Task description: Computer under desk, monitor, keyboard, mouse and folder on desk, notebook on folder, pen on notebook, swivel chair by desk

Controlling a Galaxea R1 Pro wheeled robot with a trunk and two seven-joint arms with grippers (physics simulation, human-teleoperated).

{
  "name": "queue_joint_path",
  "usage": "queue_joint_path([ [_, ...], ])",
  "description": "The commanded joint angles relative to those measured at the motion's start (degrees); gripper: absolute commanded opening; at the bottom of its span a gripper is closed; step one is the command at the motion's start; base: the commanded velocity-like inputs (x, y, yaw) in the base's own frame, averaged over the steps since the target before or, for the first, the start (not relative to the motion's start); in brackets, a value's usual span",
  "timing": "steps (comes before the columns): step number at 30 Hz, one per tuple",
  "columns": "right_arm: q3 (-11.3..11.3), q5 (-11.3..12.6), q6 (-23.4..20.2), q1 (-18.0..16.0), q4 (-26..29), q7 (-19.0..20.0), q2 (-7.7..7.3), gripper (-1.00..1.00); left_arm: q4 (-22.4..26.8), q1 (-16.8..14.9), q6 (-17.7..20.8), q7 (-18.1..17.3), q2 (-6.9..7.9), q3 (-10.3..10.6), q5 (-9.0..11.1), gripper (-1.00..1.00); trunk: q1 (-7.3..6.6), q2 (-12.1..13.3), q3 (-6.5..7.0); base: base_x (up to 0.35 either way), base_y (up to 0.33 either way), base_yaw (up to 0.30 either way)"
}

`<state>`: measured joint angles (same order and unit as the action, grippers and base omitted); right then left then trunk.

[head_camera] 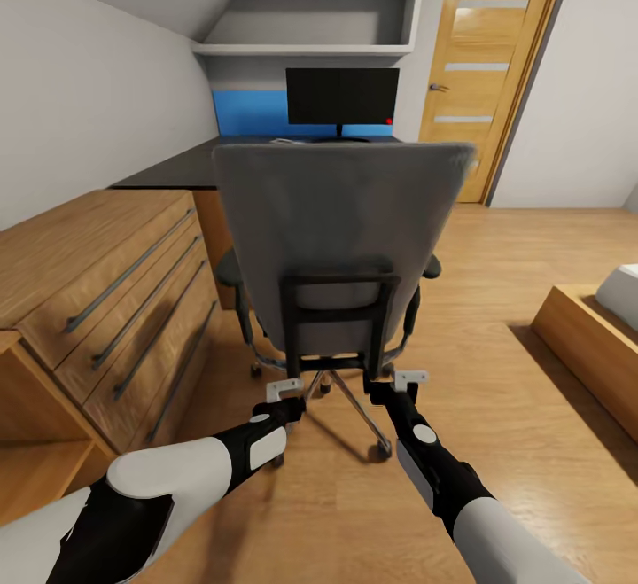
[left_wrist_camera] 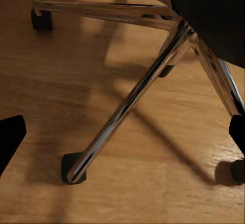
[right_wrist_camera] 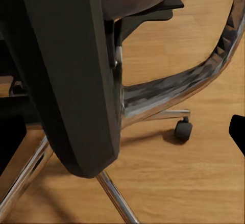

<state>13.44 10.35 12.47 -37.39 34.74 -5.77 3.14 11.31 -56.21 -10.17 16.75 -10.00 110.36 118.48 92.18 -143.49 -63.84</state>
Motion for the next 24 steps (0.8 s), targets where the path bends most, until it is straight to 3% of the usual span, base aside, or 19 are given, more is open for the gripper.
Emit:
queue_joint_path([
  [1,0.4,0.6,0.3,-0.1,0.0,-0.5,-0.06,1.0,0.1,-0.1,-0.3,0.3,0.0,0.5,0.4,1.0,0.01,0.0,-0.05,0.259,0.0,0.0],
  [13,0.4,0.6,0.3,-0.1,0.0,-0.4,-0.14,1.0,0.1,-0.1,-0.4,0.4,0.0,0.5,0.4,1.0,0.01,0.0,-0.04,0.289,0.0,-0.005],
  [24,0.3,0.6,0.3,-0.1,0.0,-0.4,-0.15,1.0,0.1,0.0,-0.5,0.4,0.0,0.5,0.4,1.0,0.01,0.0,0.19,0.321,0.0,-0.13],
])
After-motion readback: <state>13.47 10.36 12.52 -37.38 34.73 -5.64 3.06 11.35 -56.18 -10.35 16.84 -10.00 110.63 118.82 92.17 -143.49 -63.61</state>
